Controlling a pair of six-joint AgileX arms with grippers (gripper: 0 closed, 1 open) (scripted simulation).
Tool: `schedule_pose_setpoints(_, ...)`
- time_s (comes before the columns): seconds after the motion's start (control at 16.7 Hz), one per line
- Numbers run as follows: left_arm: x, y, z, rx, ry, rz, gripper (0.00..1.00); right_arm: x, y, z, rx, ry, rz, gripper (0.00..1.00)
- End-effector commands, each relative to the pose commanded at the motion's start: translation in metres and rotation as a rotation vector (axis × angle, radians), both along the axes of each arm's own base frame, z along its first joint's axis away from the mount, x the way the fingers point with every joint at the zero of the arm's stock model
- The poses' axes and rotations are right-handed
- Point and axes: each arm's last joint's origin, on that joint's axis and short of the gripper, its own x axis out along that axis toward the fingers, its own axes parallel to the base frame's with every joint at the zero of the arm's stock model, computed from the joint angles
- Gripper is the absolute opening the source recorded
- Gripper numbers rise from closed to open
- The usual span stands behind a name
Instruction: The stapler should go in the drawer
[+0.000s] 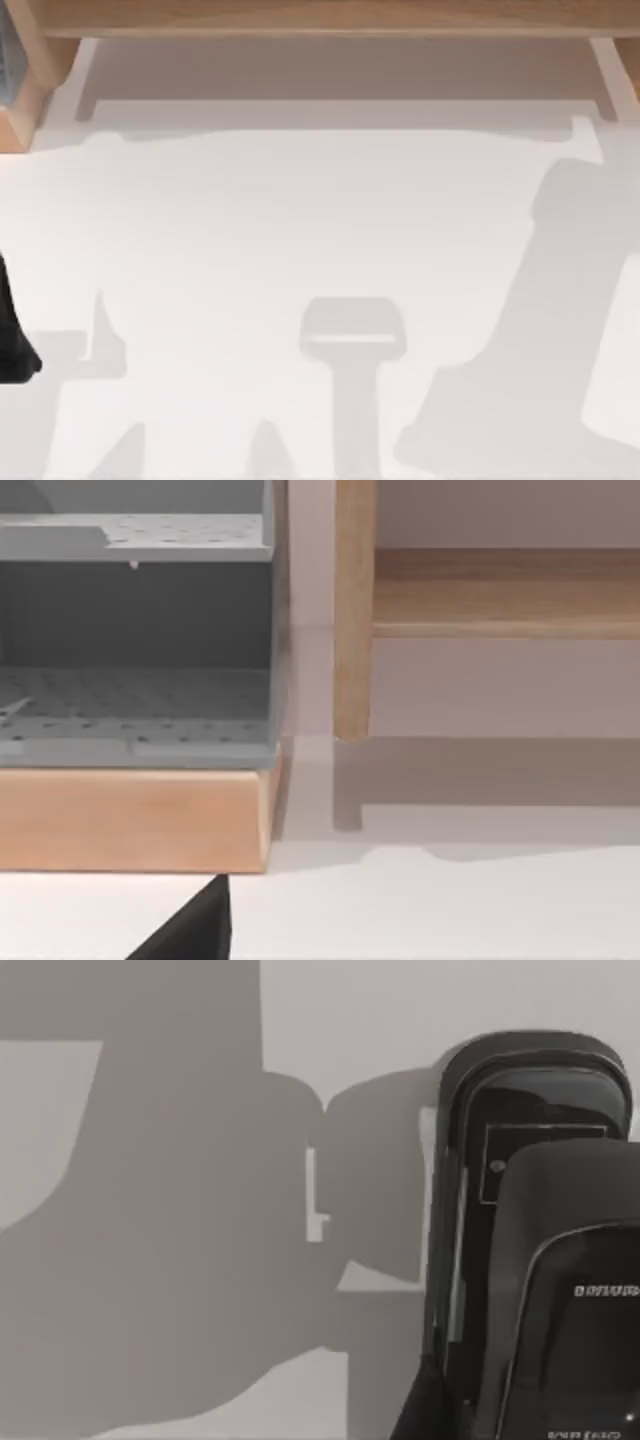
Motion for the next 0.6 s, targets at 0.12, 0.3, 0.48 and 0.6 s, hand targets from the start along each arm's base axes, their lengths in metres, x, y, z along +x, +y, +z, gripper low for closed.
schedule_pose_setpoints(0.12, 0.0000, 0.0000, 0.0000, 0.000, 0.000, 0.000, 1.00, 0.0000, 0.0000, 0.0000, 0.000, 0.000, 0.000, 0.68)
schedule_pose_setpoints(0.3, 0.0000, 0.0000, 0.0000, 0.000, 0.000, 0.000, 1.00, 0.0000, 0.0000, 0.0000, 0.000, 0.000, 0.000, 0.90)
schedule_pose_setpoints(0.48, 0.0000, 0.0000, 0.0000, 0.000, 0.000, 0.000, 1.00, 0.0000, 0.0000, 0.0000, 0.000, 0.000, 0.000, 1.00)
schedule_pose_setpoints(0.6, 0.0000, 0.0000, 0.0000, 0.000, 0.000, 0.000, 1.00, 0.0000, 0.0000, 0.0000, 0.000, 0.000, 0.000, 1.00)
